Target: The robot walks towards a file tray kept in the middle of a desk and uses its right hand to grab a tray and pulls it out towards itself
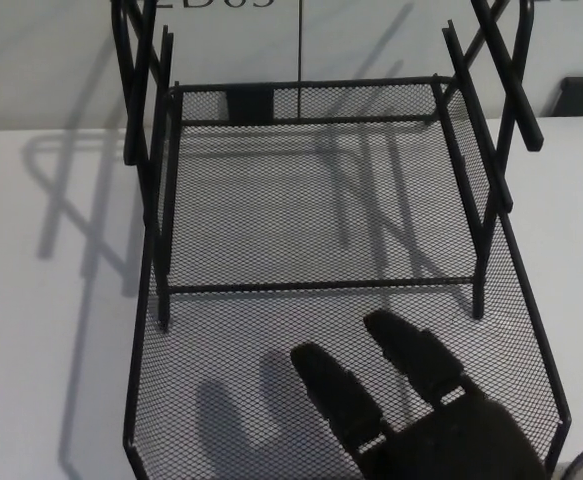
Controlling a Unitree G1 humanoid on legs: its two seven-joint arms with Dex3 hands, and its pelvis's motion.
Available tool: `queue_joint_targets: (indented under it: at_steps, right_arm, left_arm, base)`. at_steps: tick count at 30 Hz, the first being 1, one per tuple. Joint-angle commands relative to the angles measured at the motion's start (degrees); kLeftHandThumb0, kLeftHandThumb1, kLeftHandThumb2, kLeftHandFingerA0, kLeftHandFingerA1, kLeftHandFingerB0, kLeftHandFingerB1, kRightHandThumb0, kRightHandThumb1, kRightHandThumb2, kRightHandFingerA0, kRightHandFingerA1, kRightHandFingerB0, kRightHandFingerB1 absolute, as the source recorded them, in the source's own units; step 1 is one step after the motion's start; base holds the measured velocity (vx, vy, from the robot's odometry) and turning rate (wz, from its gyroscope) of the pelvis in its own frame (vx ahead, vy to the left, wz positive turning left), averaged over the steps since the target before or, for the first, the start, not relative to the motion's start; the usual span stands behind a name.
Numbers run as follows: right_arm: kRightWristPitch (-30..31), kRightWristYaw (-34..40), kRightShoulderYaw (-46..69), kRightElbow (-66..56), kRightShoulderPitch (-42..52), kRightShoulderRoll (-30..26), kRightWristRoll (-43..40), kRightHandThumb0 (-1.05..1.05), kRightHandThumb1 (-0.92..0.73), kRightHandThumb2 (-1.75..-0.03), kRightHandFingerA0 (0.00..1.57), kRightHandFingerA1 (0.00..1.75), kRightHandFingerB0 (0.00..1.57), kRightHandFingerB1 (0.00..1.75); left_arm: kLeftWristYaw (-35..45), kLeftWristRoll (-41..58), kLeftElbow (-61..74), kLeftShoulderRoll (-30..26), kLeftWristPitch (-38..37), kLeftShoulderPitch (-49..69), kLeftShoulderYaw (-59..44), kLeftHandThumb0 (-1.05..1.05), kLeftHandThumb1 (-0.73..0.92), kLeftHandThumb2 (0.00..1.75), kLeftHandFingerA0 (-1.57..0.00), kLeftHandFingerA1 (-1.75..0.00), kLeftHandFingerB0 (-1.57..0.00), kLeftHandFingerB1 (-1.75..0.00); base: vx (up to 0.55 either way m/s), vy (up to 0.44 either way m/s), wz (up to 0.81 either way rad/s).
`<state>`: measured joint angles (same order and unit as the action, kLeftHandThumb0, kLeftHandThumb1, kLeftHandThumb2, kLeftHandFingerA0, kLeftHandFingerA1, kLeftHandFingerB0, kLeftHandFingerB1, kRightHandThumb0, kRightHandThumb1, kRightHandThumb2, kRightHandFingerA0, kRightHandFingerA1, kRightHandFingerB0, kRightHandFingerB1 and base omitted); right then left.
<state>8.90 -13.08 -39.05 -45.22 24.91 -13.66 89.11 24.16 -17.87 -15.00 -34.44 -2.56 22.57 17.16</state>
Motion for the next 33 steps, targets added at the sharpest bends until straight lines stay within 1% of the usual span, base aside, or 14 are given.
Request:
queue_joint_targets:
  at_steps: [1,13,15,16,19,20,21,25,26,28,29,30,31,33]
  right_arm:
    - [-7.0,-8.2,-6.7,-10.7,3.7,-0.2,-7.7,-0.8,-0.47,-0.9,0.07,0.23,0.09,0.09]
    - [-10.3,-14.7,-5.3,-14.8,4.5,-2.0,-14.4,-0.76,-0.42,-0.9,0.05,0.16,0.06,0.1]
    - [-12.1,-15.6,-2.1,-14.8,3.6,-3.8,-24.1,-0.9,-0.49,-0.99,0.05,0.29,0.11,0.1]
    - [-13.4,-16.1,-0.7,-14.8,3.1,-4.6,-26.2,-0.86,-0.53,-0.97,0.05,0.47,0.06,0.26]
    - [-17.8,-19.3,3.7,-14.8,3.3,-6.4,-31.4,-0.78,-0.51,-0.92,0.07,0.53,0.0,0.32]
    - [-19.3,-19.0,5.1,-14.8,3.7,-7.4,-33.2,-0.72,-0.5,-0.87,0.1,0.51,0.04,0.42]
    - [-21.5,-17.1,7.0,-14.8,4.7,-9.0,-35.6,-0.69,-0.49,-0.86,0.14,0.5,0.09,0.42]
    - [-27.7,-12.4,13.6,-14.8,5.6,-12.6,-45.7,-0.69,-0.5,-0.87,0.13,0.51,0.08,0.43]
    - [-30.0,-9.9,15.7,-14.8,6.3,-12.4,-47.2,-0.6,-0.64,-0.6,0.18,0.44,0.15,0.32]
    - [-35.5,-6.7,20.6,-14.8,6.5,-11.0,-49.6,-0.54,-0.67,-0.6,0.19,0.47,0.12,0.34]
    - [-37.0,-5.8,22.0,-14.8,6.2,-10.9,-51.1,-0.53,-0.66,-0.6,0.23,0.46,0.13,0.33]
    - [-38.7,-3.7,23.4,-14.8,6.8,-9.5,-55.8,-0.48,-0.64,-0.59,0.34,0.45,0.35,0.35]
    - [-38.7,-2.6,23.0,-14.8,8.6,-7.7,-60.4,-0.48,-0.64,-0.59,0.34,0.45,0.35,0.35]
    - [-40.6,0.3,23.2,-14.8,7.8,-3.1,-61.5,-0.4,-0.57,-0.58,0.44,0.51,0.53,0.37]
  left_arm:
    - [1.8,0.6,2.5,-1.9,-0.8,1.3,-0.9,-0.26,0.48,0.93,-0.35,-0.62,-0.1,-0.5]
    - [1.3,-0.3,1.4,-1.6,-0.5,0.3,-0.4,-0.25,0.47,0.92,-0.35,-0.62,-0.1,-0.5]
    - [1.9,0.2,1.9,-1.7,0.0,0.2,-0.8,-0.24,0.47,0.92,-0.34,-0.61,-0.09,-0.5]
    - [2.3,0.5,2.1,-1.7,0.4,0.1,-0.9,-0.23,0.47,0.91,-0.34,-0.61,-0.08,-0.49]
    - [2.8,0.6,2.6,-1.9,1.1,0.4,-0.9,-0.21,0.46,0.91,-0.33,-0.61,-0.09,-0.49]
    - [2.7,0.3,2.8,-1.9,1.3,0.4,-0.8,-0.22,0.46,0.91,-0.31,-0.6,-0.09,-0.49]
    - [2.4,-0.2,2.3,-1.9,1.2,0.2,-0.5,-0.3,0.62,0.67,-0.38,-0.55,-0.16,-0.41]
    - [2.2,-0.6,1.3,-1.6,1.3,-0.4,-0.2,-0.3,0.61,0.66,-0.37,-0.54,-0.16,-0.4]
    - [1.8,-0.8,0.6,-1.6,0.5,-0.6,-0.2,-0.3,0.61,0.66,-0.38,-0.54,-0.16,-0.41]
    - [2.2,-0.6,0.7,-1.8,0.6,-0.4,-0.3,-0.3,0.61,0.65,-0.37,-0.54,-0.17,-0.4]
    - [2.4,-0.2,0.7,-1.7,0.6,-0.4,-0.5,-0.3,0.61,0.66,-0.35,-0.54,-0.16,-0.4]
    - [2.7,0.5,0.6,-1.6,0.4,-0.2,-0.8,-0.3,0.6,0.66,-0.36,-0.55,-0.16,-0.41]
    - [2.7,0.8,0.4,-1.5,0.1,-0.1,-0.9,-0.3,0.6,0.66,-0.36,-0.55,-0.16,-0.41]
    - [3.1,1.1,1.2,-1.7,0.3,0.3,-1.0,-0.32,0.6,0.67,-0.35,-0.55,-0.16,-0.41]
  base:
    - [0.0,0.0,0.0]
    - [0.0,0.0,0.0]
    - [0.0,0.0,0.0]
    - [0.0,0.0,0.0]
    - [0.0,0.0,0.0]
    - [0.0,0.0,0.0]
    - [0.0,0.0,0.0]
    - [0.0,0.0,0.0]
    - [0.0,0.0,0.0]
    - [0.0,0.0,0.0]
    - [0.0,0.0,0.0]
    - [0.0,0.0,0.0]
    - [0.0,0.0,0.0]
    - [0.0,0.0,0.0]
